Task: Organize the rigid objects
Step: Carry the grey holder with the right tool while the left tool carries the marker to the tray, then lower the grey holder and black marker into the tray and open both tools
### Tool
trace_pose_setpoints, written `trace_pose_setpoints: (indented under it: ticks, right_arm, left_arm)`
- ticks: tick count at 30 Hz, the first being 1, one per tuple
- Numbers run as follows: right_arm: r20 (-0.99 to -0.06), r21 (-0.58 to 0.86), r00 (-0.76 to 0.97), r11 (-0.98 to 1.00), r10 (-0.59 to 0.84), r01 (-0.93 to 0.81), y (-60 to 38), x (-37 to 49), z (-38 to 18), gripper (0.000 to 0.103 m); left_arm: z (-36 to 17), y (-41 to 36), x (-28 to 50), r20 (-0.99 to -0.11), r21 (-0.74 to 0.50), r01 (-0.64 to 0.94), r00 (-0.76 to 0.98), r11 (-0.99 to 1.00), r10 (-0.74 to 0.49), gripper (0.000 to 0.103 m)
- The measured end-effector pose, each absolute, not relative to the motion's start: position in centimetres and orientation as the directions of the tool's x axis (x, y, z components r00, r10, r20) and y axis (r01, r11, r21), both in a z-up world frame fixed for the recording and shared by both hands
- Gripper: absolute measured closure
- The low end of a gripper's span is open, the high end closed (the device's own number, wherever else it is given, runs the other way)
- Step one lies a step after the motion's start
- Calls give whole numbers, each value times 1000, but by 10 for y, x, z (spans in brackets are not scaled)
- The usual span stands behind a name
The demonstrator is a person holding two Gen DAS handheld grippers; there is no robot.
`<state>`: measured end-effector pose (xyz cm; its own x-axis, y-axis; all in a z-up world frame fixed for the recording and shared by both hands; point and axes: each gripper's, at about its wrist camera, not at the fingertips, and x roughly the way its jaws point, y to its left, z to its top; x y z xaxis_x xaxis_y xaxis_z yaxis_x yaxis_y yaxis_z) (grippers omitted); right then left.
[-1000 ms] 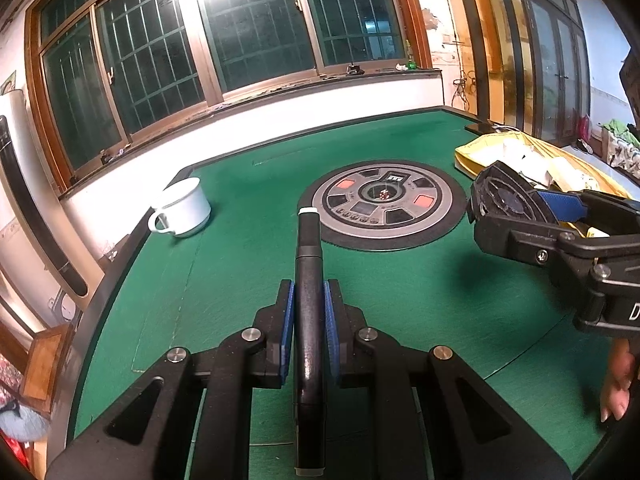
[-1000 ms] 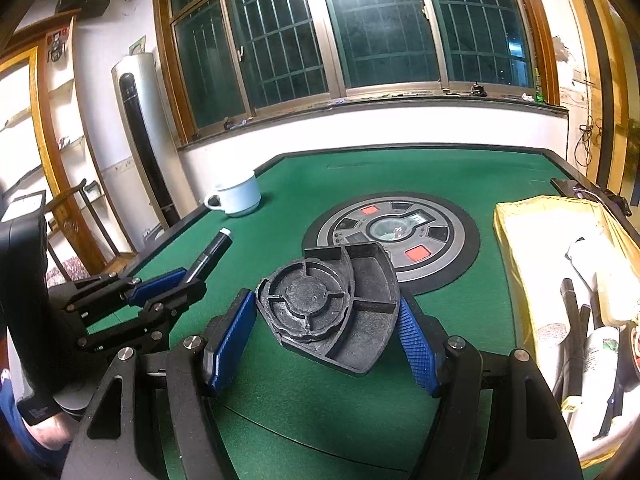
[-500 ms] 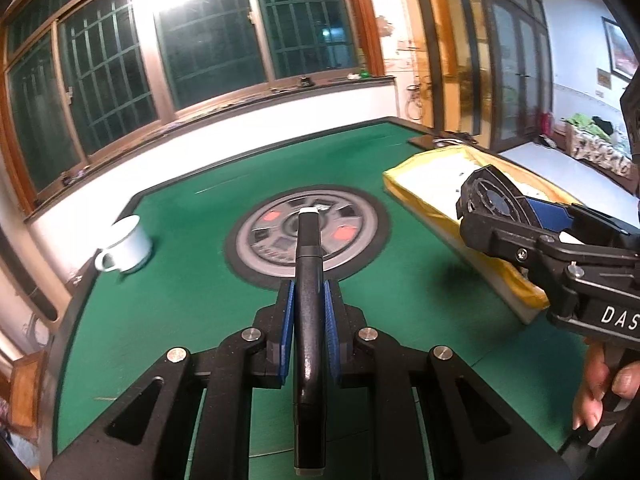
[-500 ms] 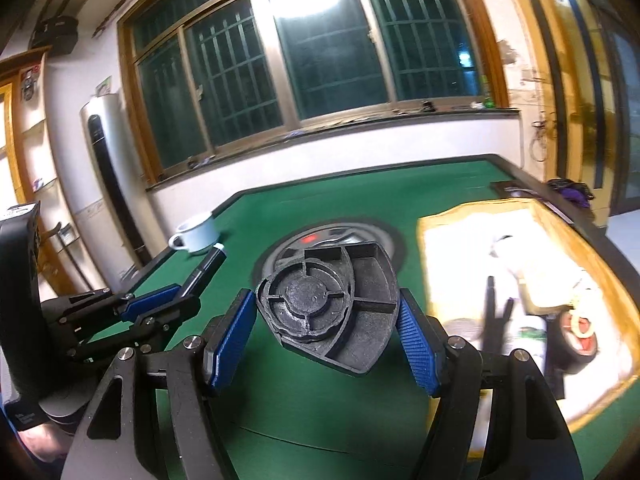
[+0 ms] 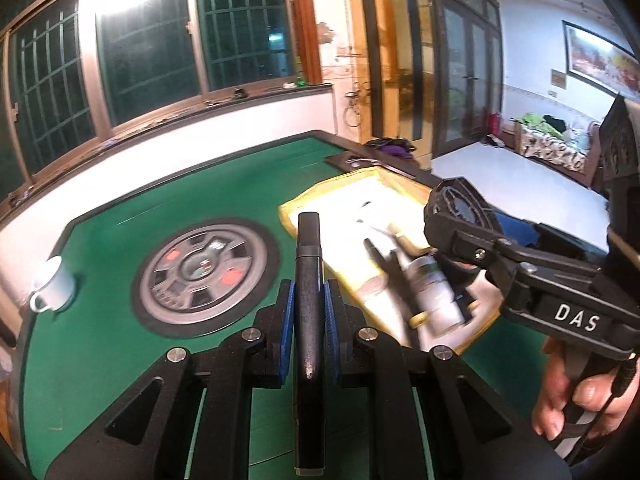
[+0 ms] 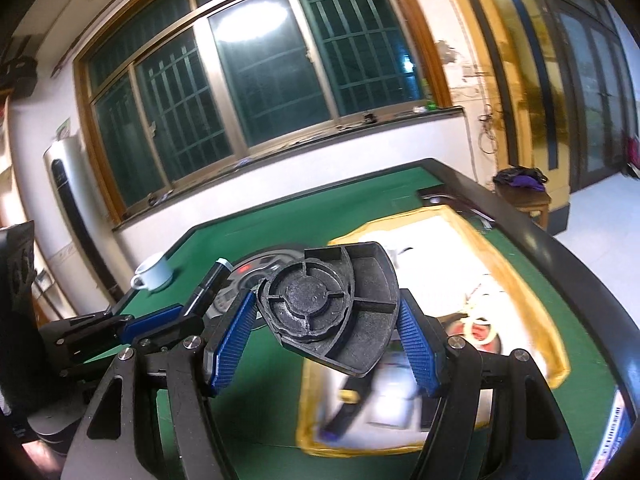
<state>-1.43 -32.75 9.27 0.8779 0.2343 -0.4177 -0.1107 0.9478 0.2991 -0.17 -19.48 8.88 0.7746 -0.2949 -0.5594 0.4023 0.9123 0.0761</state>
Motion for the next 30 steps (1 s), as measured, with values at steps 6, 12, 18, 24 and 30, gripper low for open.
trace_pose_setpoints:
  ticks: [6, 12, 18, 24, 30]
  right_arm:
    - [-427, 320, 883, 946, 195, -54, -356, -16, 93, 38]
    - [-459, 319, 870, 947, 181, -29, -371, -12, 99, 38]
    - [-506, 280, 847, 960, 161, -16, -380, 7, 108, 38]
    - [-555, 305, 814, 952, 170, 9, -387, 36, 105, 38]
    - [-632, 278, 761, 959, 147, 45, -388, 67, 93, 38]
  left_arm:
    - [94, -220, 7, -575, 27, 454, 736, 891, -358, 91]
    - [89, -240, 22, -605, -42, 477, 687, 878, -402, 91]
    - [81, -248, 43, -643, -121, 456, 641, 882, -420, 91]
    - [75, -250, 71, -671, -189, 416, 607, 889, -426, 91]
    - [67, -259, 96, -690, -241, 371, 585, 897, -427, 91]
